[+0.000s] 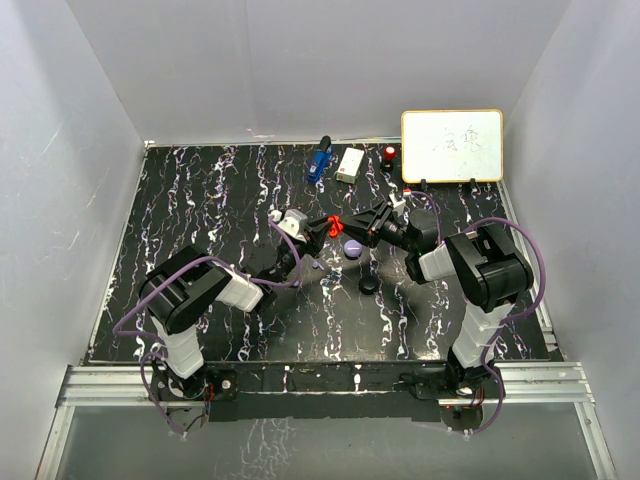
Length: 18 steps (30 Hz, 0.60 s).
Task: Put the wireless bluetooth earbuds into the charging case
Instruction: Place the earbud in the charging case.
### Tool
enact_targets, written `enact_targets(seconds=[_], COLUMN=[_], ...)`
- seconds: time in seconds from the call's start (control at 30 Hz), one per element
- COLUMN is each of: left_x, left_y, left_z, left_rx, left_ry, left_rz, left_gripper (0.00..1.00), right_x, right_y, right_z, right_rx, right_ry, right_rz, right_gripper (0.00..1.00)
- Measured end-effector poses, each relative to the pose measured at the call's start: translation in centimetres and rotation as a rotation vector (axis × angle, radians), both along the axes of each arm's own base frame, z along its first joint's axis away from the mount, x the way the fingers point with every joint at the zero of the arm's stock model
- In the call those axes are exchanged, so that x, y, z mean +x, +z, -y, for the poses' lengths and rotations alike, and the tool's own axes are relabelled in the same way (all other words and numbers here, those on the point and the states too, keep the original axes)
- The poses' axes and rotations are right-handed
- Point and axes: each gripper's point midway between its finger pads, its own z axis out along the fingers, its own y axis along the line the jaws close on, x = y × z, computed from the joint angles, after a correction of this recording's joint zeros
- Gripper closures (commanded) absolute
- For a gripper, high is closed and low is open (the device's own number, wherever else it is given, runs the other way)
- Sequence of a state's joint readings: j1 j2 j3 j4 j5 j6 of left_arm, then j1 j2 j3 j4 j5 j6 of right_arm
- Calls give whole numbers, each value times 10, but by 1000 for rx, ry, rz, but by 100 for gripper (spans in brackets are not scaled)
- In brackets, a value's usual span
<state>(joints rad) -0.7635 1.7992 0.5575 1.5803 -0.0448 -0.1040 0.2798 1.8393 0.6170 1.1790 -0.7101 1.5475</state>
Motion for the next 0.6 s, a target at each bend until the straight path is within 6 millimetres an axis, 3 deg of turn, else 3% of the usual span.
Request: enact_targets(seconds=[0.6], left_x=[-1], left_y=[-2], left_z=[1], left_rx=[12], left_ry=[-4], left_rz=[-6], left_gripper=[100], right_x=[0], right_y=[-1], right_z=[0], right_rx=[1], right_ry=[0], right_rz=[-4], right_gripper=[100])
